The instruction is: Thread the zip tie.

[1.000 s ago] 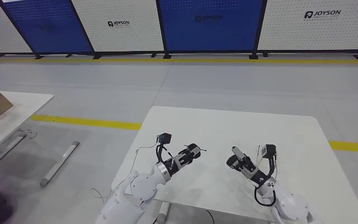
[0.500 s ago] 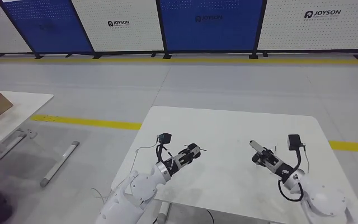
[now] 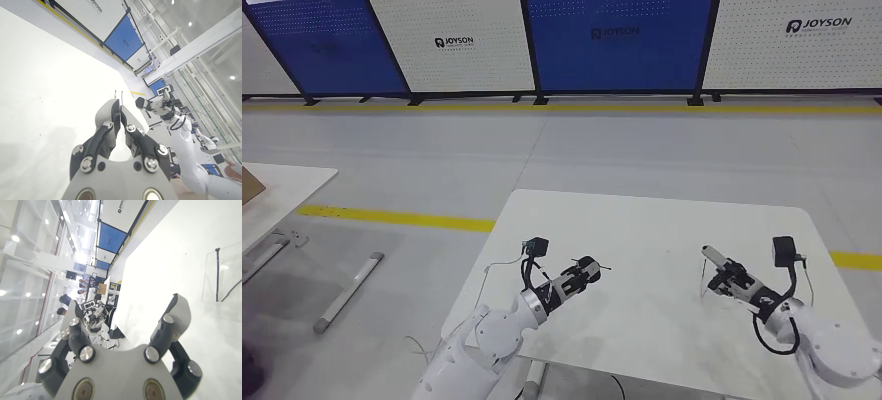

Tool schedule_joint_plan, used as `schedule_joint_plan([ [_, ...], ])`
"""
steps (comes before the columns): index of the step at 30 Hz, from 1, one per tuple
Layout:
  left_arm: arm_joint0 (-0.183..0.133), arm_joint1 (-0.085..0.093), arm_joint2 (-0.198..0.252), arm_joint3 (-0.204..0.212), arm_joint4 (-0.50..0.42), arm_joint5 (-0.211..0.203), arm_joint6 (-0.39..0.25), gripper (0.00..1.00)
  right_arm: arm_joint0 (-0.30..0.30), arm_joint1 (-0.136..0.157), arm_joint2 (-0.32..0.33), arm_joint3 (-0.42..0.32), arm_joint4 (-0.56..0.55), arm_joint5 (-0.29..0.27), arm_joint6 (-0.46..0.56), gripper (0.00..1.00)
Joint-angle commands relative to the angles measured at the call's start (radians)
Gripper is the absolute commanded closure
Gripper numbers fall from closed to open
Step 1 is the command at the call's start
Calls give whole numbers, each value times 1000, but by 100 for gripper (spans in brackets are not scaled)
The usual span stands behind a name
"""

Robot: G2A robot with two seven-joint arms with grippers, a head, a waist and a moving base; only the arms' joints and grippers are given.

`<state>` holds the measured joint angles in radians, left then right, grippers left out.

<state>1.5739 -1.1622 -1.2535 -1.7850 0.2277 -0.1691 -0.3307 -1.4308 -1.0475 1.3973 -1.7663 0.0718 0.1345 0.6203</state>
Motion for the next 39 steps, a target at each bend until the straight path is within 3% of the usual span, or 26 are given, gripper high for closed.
schedule_joint_plan([
  [1,0,0,0,0,0,0,0,100,11,7,28,-12,-57,-1,29,0],
  [4,0,0,0,0,0,0,0,100,33,23,91,-32,-107,17,129,0],
  [7,0,0,0,0,0,0,0,100,76,40,119,-25,-148,49,320,0],
  [9,0,0,0,0,0,0,0,100,124,52,109,-11,-219,76,454,0],
  [12,0,0,0,0,0,0,0,100,200,63,65,11,-337,104,579,0],
  [17,0,0,0,0,0,0,0,100,289,62,-2,74,-401,153,607,0],
  [28,0,0,0,0,0,0,0,100,289,62,-2,74,-401,153,607,0],
  [30,0,0,0,0,0,0,0,100,283,67,-15,44,-481,126,586,0],
  [34,0,0,0,0,0,0,0,100,343,80,-32,24,-567,84,726,0],
  [39,0,0,0,0,0,0,0,100,419,86,-124,101,-569,52,770,0],
])
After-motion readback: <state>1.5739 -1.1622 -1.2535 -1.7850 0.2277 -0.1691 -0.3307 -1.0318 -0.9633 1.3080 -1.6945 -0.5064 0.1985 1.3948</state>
